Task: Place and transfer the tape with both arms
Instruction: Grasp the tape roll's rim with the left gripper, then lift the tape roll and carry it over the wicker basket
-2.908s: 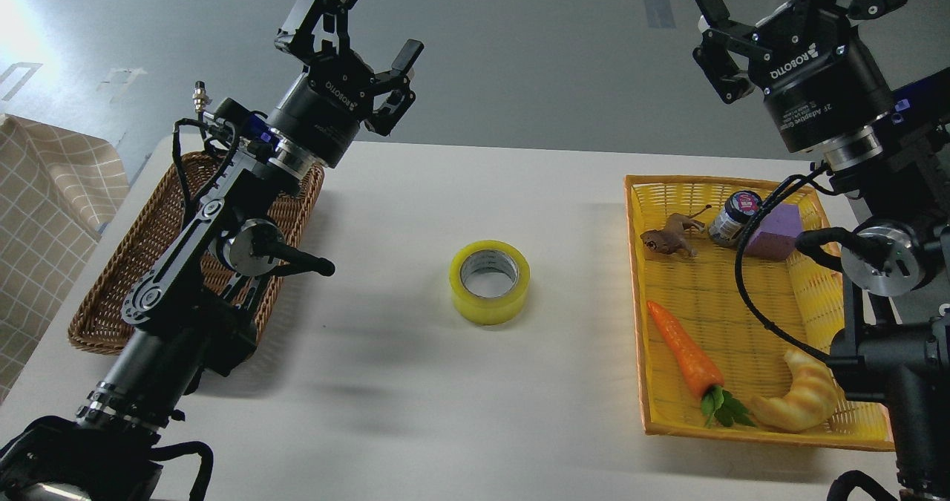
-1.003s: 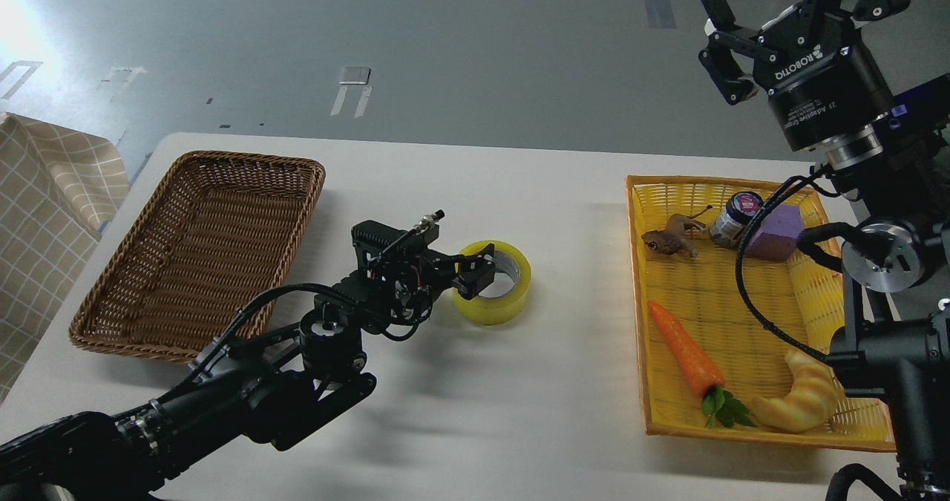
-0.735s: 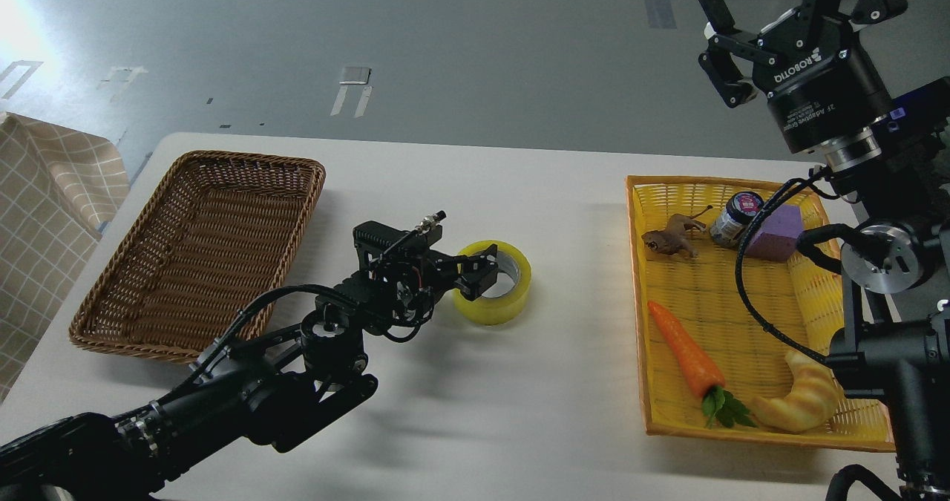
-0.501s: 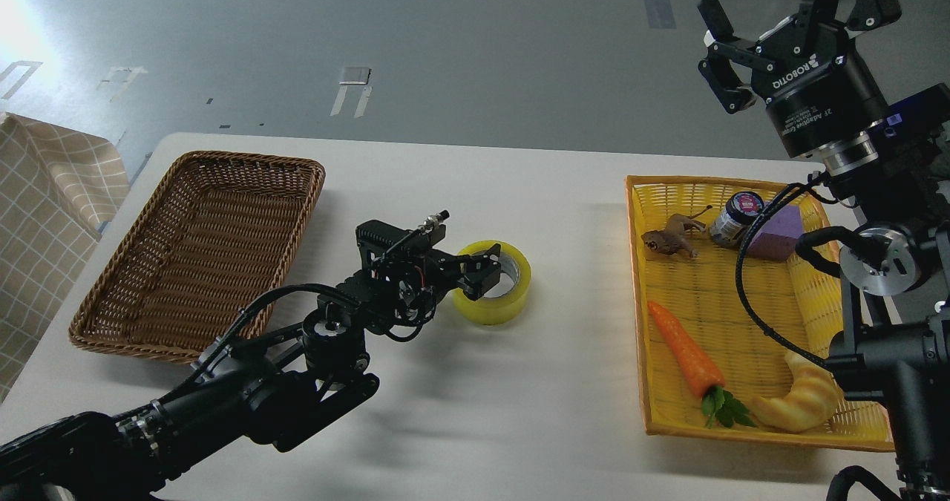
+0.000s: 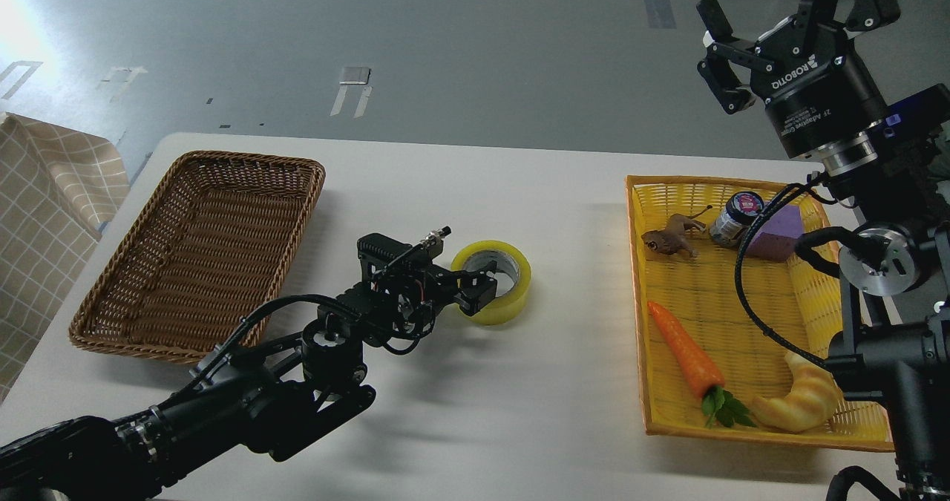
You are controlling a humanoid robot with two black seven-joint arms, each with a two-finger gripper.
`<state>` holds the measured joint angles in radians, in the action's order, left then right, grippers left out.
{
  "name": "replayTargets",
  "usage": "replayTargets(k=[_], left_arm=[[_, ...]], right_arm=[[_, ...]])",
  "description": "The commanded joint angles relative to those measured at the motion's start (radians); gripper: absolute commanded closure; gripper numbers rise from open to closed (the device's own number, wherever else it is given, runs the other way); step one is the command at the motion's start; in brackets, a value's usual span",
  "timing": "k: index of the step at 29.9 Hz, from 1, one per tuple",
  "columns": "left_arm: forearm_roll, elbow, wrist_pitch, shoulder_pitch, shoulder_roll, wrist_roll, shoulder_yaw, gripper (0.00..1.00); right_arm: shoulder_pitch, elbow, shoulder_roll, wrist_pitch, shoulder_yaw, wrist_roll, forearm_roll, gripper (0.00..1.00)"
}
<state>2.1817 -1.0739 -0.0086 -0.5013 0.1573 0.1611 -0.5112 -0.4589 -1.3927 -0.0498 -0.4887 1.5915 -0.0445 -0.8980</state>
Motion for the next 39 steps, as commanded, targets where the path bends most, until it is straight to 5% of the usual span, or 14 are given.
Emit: replayTargets(k=[1, 12, 28, 39], left_arm=[[0.0, 0.0, -0.031, -0.003, 0.001, 0.003, -0.001, 0.45], [-0.086, 0.0, -0.116, -0.019, -0.01, 0.032, -0.004, 0.91], [-0.152, -0.043, -0.157, -0.163, 0.059, 0.038, -0.006, 0.94], [-0.174, -0.063, -0.206, -0.31, 0.274, 0.032, -0.01, 0.94]], right_arm=[[0.005, 0.001, -0.001, 0.0, -0.001, 0.0, -0.001, 0.0], [0.029, 0.004, -0.001, 0.0, -0.001, 0.0, -0.001, 0.0], [0.039, 0.003, -0.001, 0.0, -0.001, 0.0, -0.001, 0.0], [0.042, 0.004, 0.002, 0.0, -0.001, 0.0, -0.001, 0.0]])
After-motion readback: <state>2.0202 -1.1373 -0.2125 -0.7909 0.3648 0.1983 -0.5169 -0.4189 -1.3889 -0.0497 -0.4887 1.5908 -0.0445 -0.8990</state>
